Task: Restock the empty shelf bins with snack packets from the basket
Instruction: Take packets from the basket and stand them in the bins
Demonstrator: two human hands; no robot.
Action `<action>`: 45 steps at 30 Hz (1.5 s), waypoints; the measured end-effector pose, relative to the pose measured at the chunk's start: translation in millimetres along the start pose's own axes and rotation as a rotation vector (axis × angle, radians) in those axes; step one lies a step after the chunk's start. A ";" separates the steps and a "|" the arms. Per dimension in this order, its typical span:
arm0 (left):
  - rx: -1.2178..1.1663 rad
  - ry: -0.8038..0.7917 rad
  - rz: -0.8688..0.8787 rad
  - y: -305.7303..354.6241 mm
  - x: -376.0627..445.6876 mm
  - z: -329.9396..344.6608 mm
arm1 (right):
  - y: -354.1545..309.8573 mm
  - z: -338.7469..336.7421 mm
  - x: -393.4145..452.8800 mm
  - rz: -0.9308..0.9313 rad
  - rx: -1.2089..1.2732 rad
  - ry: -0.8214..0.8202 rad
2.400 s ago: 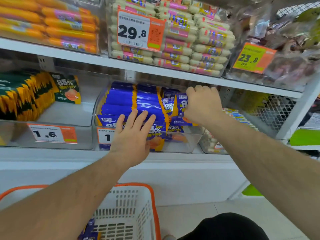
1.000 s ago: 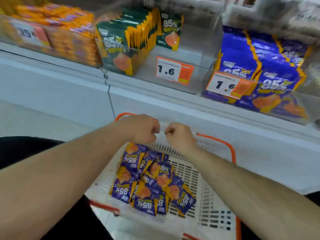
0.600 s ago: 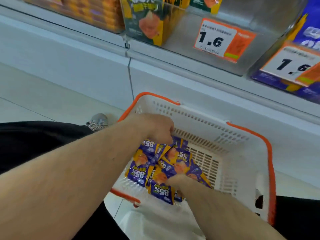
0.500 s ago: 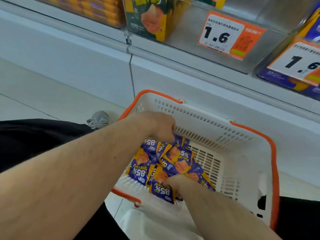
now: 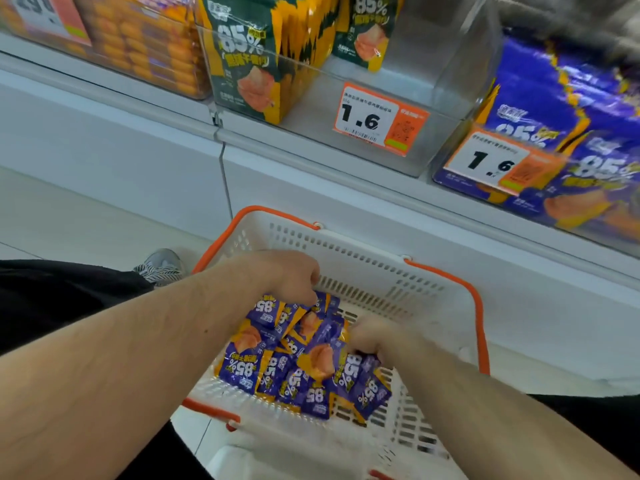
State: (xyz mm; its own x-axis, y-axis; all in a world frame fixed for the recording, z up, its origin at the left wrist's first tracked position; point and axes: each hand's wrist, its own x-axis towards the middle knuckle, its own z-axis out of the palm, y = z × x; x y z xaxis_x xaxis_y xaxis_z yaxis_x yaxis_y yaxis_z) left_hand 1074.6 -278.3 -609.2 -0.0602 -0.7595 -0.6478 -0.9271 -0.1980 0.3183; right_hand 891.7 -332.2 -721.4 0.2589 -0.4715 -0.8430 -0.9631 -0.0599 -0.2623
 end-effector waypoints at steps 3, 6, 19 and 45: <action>-0.100 0.034 0.024 10.1 -3.6 6.0 | -1.6 -51.9 -31.7 -0.138 -0.014 0.133; -0.308 0.099 0.055 25.5 -7.1 8.8 | -6.1 -97.4 -81.7 -0.286 -0.008 0.191; -1.217 0.329 0.273 128.7 -7.9 -5.9 | 61.9 -177.6 -197.4 -0.416 0.510 0.540; 0.495 0.838 0.275 282.8 49.0 -148.1 | 128.2 -353.0 -277.3 -0.225 -0.682 1.381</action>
State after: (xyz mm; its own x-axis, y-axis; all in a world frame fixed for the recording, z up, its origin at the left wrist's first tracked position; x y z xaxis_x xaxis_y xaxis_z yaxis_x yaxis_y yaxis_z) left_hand 864.2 -463.3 -448.3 -0.1917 -0.9682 0.1605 -0.9810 0.1838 -0.0628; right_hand 670.7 -519.7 -355.4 0.5006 -0.7899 0.3541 -0.8641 -0.4317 0.2587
